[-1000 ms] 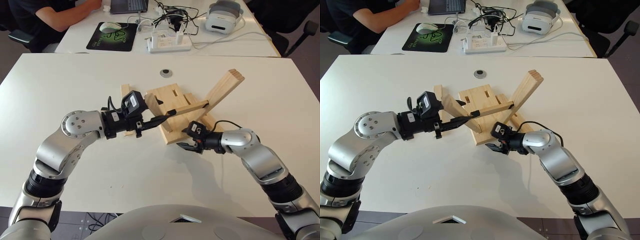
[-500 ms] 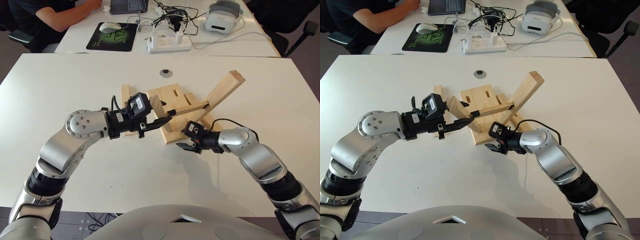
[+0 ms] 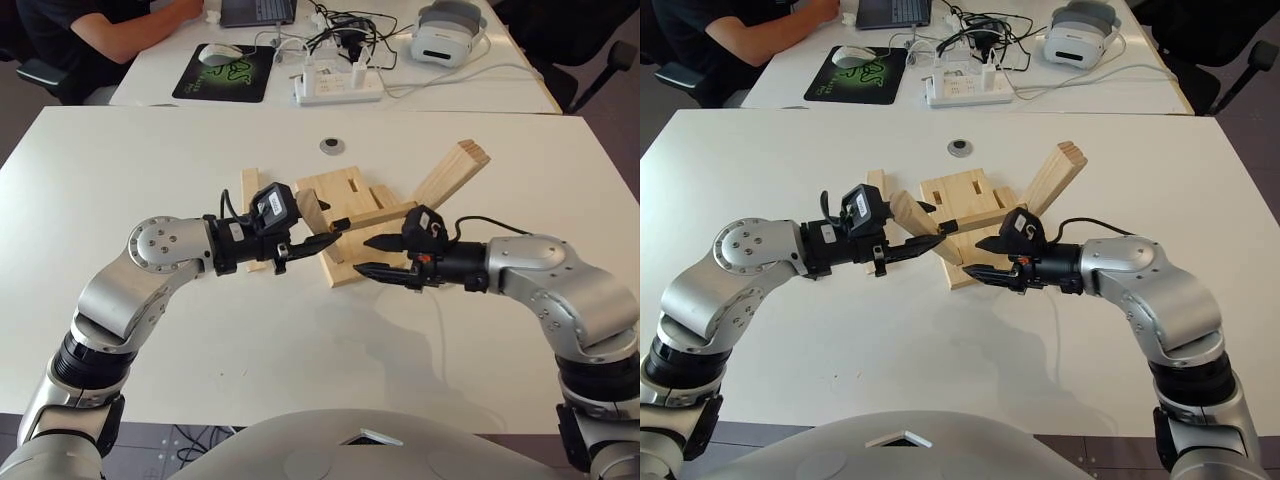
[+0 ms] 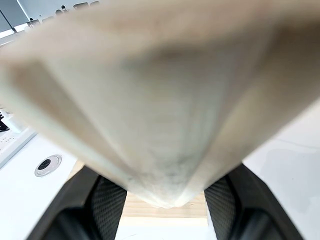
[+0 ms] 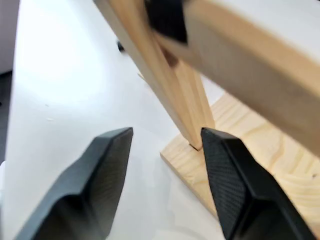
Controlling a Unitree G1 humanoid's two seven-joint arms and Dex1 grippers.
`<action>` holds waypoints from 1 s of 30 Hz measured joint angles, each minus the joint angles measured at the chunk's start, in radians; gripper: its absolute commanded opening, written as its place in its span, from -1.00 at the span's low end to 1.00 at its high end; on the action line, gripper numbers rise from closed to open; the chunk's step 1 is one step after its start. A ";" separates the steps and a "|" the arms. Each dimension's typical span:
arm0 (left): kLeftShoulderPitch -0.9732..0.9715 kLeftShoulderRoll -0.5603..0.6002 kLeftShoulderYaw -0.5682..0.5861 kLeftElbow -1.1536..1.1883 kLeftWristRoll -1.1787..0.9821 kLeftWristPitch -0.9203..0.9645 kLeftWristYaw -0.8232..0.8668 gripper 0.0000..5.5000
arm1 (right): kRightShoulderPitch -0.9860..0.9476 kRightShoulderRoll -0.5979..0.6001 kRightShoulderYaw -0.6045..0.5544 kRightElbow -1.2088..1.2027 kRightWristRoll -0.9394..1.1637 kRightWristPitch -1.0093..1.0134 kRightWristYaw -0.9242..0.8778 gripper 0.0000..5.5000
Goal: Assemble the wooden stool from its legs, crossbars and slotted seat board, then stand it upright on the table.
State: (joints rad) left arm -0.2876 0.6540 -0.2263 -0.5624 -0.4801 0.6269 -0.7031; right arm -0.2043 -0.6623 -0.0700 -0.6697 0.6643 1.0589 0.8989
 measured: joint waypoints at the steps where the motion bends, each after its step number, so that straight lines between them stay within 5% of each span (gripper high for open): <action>1: 0.000 0.000 0.002 0.003 0.000 0.000 0.000 -0.25 | 0.008 0.005 -0.035 -0.021 0.055 -0.001 0.005 -0.39; 5: -0.004 0.000 0.006 0.013 0.000 0.000 0.000 -0.25 | 0.013 0.042 -0.084 -0.063 0.177 -0.011 -0.036 -0.63; 11: -0.032 -0.001 0.005 0.049 0.002 0.000 -0.004 -0.25 | -0.035 0.195 0.048 -0.079 0.022 -0.121 -0.341 -1.00; 21: -0.060 -0.001 0.002 0.078 0.003 0.006 -0.008 -0.25 | 0.018 0.200 0.324 -0.054 -0.386 -0.418 -0.482 -1.00; 30: -0.065 -0.001 0.001 0.078 0.003 0.012 -0.010 -0.25 | -0.014 0.248 0.301 -0.031 -0.508 -0.563 -0.546 -1.00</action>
State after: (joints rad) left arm -0.3521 0.6532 -0.2258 -0.4846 -0.4771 0.6385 -0.7131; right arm -0.2180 -0.4140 0.2315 -0.7008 0.1564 0.4964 0.3526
